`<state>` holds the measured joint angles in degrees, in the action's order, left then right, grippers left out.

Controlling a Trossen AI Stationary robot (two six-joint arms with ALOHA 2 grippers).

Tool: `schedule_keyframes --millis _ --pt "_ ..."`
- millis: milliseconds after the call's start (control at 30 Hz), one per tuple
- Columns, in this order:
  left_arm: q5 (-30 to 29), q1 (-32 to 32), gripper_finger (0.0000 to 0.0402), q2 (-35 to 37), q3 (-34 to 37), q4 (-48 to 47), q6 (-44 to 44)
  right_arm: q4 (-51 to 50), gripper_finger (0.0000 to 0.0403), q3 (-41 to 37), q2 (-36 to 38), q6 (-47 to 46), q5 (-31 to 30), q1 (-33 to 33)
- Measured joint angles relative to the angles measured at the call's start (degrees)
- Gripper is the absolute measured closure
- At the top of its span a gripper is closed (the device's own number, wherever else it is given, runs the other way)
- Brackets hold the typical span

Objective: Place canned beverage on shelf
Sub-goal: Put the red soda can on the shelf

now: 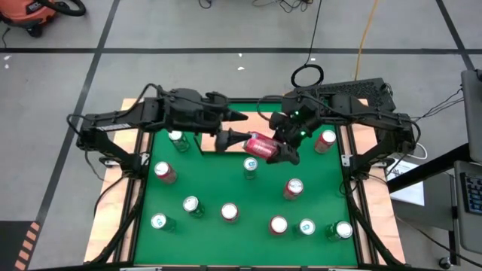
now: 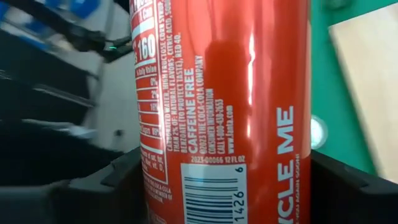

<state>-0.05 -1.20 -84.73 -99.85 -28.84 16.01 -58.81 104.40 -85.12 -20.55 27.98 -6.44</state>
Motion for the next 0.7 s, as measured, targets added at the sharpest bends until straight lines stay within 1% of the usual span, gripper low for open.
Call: schedule_keyframes --millis 100,233,367,533,700 --pt "1.42 0.09 0.0063 1.26 0.0 -0.4 -6.97 2.08 0.011 0.0 0.0 -2.42 3.81 -0.41" --pt "4.43 0.16 0.0063 2.19 0.0 -0.42 -13.11 5.76 0.011 0.0 0.0 -5.01 5.35 -0.61" --pt "7.32 0.37 0.0063 2.23 0.0 -0.99 -13.41 8.67 0.0109 0.02 0.0 -7.33 6.38 -0.63" --pt "6.92 0.64 0.0063 1.89 0.0 -3.47 -13.92 10.36 0.0109 0.04 0.02 -9.0 6.8 -0.61" --pt "7.09 0.53 0.0063 0.31 0.02 -2.93 -13.88 10.83 0.0109 0.06 0.02 -8.92 6.78 -0.59"
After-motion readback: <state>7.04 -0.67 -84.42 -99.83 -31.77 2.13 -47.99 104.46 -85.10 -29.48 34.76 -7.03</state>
